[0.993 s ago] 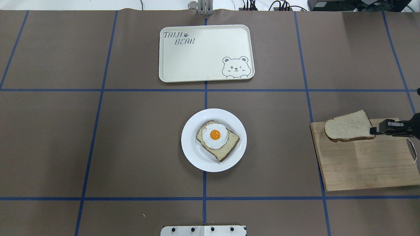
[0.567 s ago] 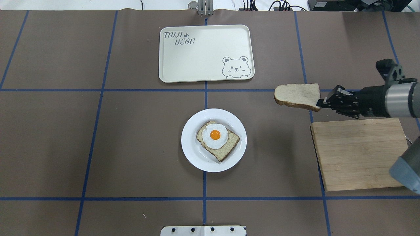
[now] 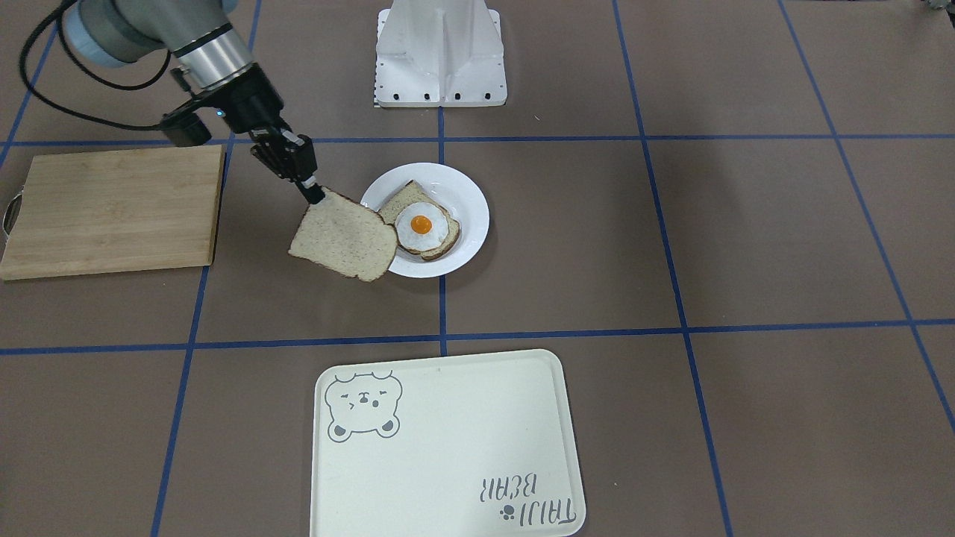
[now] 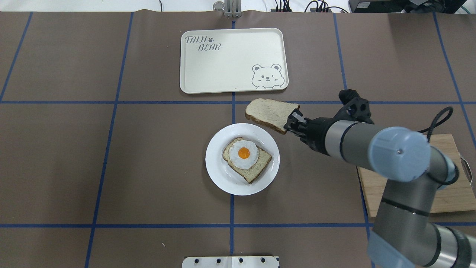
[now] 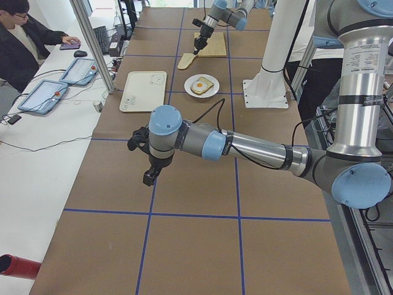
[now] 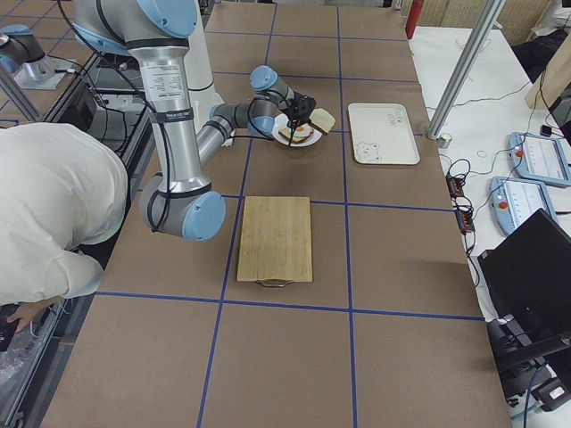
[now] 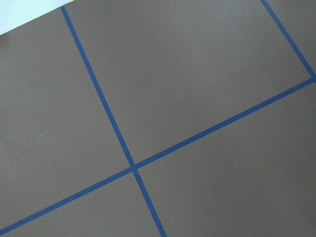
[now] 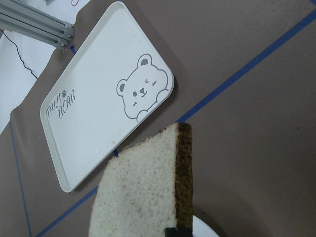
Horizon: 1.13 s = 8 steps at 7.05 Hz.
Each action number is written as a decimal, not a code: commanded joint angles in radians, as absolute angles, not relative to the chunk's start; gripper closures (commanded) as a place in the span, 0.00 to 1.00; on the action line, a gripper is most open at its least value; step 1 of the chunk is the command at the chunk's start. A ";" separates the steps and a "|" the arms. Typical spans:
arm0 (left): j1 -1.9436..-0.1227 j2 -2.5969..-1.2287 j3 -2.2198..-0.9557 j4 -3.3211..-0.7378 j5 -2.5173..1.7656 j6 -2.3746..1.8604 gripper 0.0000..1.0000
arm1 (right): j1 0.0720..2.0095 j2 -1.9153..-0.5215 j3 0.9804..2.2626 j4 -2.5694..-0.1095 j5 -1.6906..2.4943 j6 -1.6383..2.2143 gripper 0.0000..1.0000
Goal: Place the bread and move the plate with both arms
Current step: 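Carry the bread with the right gripper onto the egg toast on the plate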
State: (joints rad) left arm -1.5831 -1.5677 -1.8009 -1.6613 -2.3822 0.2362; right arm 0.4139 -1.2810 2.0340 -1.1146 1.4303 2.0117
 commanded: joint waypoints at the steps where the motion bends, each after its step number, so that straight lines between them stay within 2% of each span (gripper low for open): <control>1: -1.583 -1.568 -1.799 -1.661 -2.382 0.236 0.01 | 0.252 -1.119 1.961 -1.355 1.188 2.165 1.00; 3: -1.583 -1.568 -1.799 -1.661 -2.382 0.235 0.01 | 0.175 -1.086 1.885 -1.435 1.076 2.248 1.00; 6: -1.583 -1.568 -1.801 -1.661 -2.382 0.235 0.01 | 0.097 -1.092 1.884 -1.486 1.046 2.249 1.00; 7: -1.583 -1.568 -1.801 -1.661 -2.382 0.235 0.01 | 0.098 -1.091 1.885 -1.489 1.048 2.240 0.62; 8: -1.583 -1.568 -1.801 -1.661 -2.382 0.235 0.01 | 0.122 -1.091 1.893 -1.489 1.055 2.200 0.01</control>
State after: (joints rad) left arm -1.5831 -1.5677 -1.8007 -1.6613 -2.3823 0.2347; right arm 0.1077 -1.0916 1.8869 -1.4870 1.0507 2.2321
